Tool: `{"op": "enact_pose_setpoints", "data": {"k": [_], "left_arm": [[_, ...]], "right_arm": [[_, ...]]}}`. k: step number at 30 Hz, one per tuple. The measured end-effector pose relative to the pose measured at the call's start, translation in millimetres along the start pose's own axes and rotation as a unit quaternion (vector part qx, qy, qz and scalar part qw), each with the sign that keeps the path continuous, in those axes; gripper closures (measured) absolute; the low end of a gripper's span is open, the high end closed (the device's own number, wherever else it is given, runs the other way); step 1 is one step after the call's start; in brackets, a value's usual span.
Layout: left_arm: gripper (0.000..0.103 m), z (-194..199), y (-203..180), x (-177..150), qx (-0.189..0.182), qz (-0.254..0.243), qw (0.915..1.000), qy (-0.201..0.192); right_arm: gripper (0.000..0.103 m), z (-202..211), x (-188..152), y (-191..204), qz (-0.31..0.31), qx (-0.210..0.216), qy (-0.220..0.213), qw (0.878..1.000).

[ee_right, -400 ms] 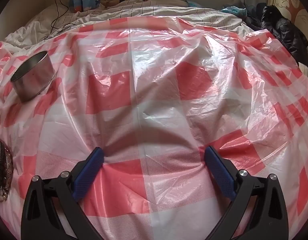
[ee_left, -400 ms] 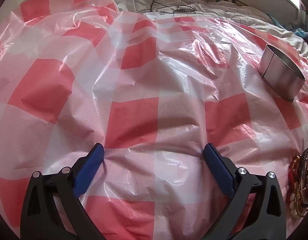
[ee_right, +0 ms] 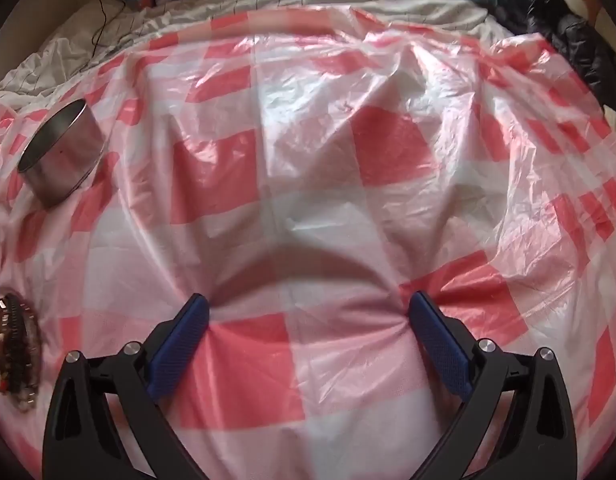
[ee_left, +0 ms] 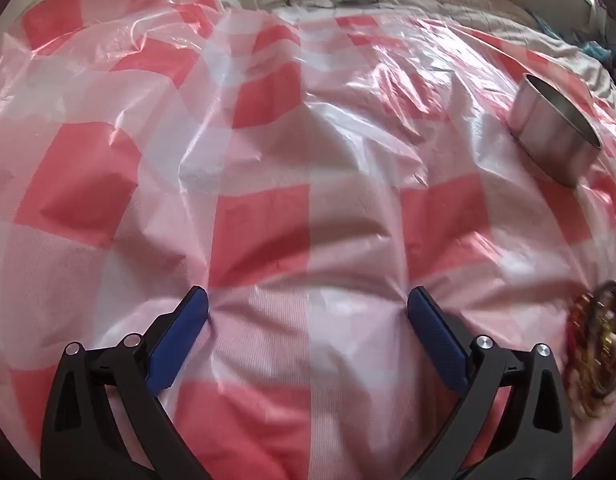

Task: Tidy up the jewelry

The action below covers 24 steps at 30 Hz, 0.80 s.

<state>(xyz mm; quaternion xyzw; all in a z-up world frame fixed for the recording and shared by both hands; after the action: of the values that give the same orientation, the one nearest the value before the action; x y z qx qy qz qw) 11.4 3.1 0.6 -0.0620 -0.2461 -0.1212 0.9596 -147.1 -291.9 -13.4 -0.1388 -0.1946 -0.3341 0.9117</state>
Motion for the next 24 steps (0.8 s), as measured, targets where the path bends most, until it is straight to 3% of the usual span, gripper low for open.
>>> {"op": "enact_pose_setpoints", "data": {"k": [2, 4, 8, 11, 13, 15, 17, 20, 24], "left_arm": [[0.007, 26.7, -3.9, -3.7, -0.005, 0.002, 0.9998, -0.021], [0.007, 60.0, -15.4, -14.2, 0.004, -0.013, 0.9990, -0.042], [0.007, 101.4, -48.8, -45.4, -0.011, -0.021, 0.9980, -0.058], [0.007, 112.6, -64.1, -71.9, -0.010, -0.026, 0.9979, -0.059], [0.007, 116.4, -69.6, -84.7, -0.019, -0.023, 0.9981, -0.054], [0.007, 122.1, -73.8, -91.4, -0.003, -0.017, 0.9977, -0.065], [0.007, 124.8, -69.0, -94.6, -0.004, -0.003, 0.9975, -0.071], [0.007, 110.5, -64.9, -93.3, -0.003, 0.007, 0.9993, -0.038], [0.007, 99.0, -63.0, -93.6, 0.006, 0.001, 0.9998, -0.019]], "right_arm": [[0.007, 35.7, -13.0, 8.7, -0.018, 0.057, -0.043, 0.997], [0.007, 69.3, -31.2, 25.0, -0.017, 0.071, -0.084, 0.994], [0.007, 115.1, -73.5, 72.3, -0.016, 0.126, -0.103, 0.987], [0.007, 141.7, -85.6, 96.0, 0.029, 0.026, -0.125, 0.991], [0.007, 159.1, -87.5, 95.8, 0.020, 0.046, -0.136, 0.989], [0.007, 169.9, -93.2, 91.7, 0.001, 0.063, -0.142, 0.988], [0.007, 169.5, -100.4, 89.9, -0.010, 0.045, -0.144, 0.989], [0.007, 156.3, -104.6, 96.5, 0.009, 0.027, -0.116, 0.993], [0.007, 155.9, -108.2, 100.3, 0.017, 0.018, -0.117, 0.993]]}}
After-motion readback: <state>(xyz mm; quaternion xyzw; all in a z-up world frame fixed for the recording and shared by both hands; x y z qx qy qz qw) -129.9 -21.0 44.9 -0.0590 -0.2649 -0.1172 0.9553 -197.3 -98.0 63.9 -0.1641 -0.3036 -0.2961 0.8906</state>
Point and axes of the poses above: each gripper's, at about its wrist camera, not at the fingertips, and z roughly against the way its jaws point, y to its left, x to its top, the point moved 2 cm from there along -z, roughly the way its jaws point, and after that the axes turned 9 degrees about -x, right-handed, at the moved point
